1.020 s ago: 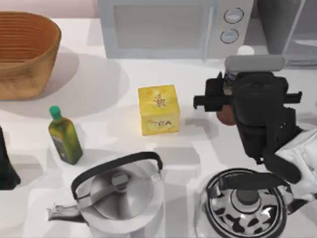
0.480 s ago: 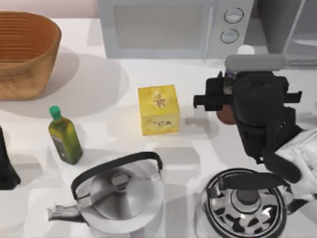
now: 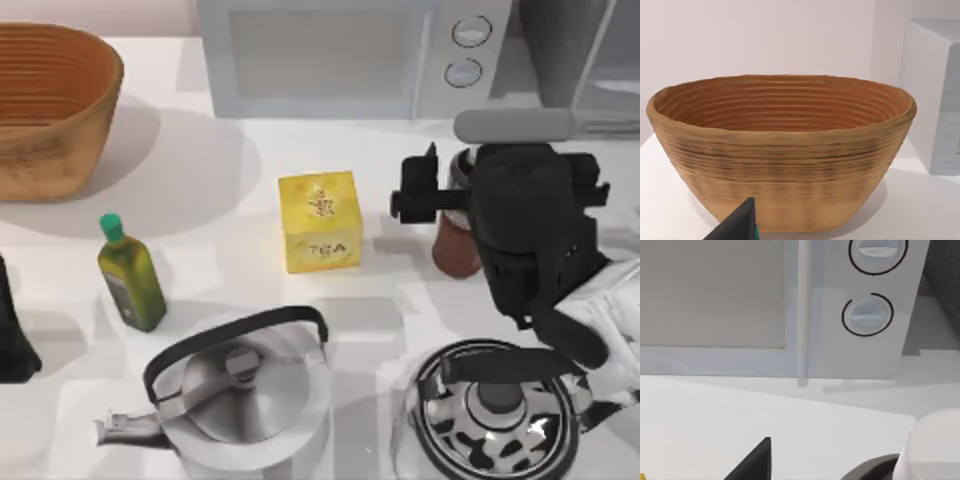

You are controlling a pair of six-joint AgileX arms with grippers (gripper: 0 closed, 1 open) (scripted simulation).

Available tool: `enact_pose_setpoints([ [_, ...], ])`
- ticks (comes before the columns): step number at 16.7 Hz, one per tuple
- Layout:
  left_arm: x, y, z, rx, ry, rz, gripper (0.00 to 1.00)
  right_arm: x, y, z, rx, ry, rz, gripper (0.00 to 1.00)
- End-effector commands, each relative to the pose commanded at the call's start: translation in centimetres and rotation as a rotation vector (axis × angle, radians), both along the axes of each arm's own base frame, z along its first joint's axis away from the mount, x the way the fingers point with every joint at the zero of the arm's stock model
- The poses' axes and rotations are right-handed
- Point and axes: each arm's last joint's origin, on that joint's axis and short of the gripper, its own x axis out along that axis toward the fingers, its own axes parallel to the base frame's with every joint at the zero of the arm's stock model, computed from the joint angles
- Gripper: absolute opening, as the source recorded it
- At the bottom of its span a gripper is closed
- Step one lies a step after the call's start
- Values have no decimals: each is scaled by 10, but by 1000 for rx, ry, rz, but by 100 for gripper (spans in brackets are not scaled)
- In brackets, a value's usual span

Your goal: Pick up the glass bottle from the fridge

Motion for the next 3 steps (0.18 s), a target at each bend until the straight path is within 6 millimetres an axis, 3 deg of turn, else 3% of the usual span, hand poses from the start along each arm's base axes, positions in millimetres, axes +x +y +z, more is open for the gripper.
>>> enact_pose_setpoints([
  [3,0,0,0,0,0,0,100,0,0,0,0,0,0,100],
])
